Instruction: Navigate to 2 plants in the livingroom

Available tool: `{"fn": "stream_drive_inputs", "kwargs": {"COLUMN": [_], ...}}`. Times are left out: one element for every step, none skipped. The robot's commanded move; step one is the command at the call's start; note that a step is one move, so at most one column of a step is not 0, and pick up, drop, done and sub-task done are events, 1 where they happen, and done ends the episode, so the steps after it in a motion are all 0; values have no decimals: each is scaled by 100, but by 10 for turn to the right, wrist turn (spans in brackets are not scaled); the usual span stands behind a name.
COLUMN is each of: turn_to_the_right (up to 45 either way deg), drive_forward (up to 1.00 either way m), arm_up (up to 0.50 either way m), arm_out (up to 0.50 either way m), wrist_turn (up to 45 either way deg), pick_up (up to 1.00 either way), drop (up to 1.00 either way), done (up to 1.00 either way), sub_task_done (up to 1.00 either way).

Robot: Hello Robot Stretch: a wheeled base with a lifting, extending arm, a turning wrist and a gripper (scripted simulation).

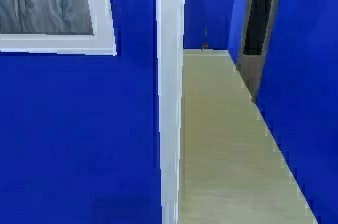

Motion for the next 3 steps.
{"fn": "stream_drive_inputs", "kwargs": {"turn_to_the_right": [390, 0, -450], "drive_forward": [0, 55, 0], "arm_up": [0, 0, 0], "arm_out": [0, 0, 0], "wrist_turn": [0, 0, 0], "pick_up": [0, 0, 0], "drop": [0, 0, 0], "done": [0, 0, 0], "sub_task_done": [0, 0, 0]}}
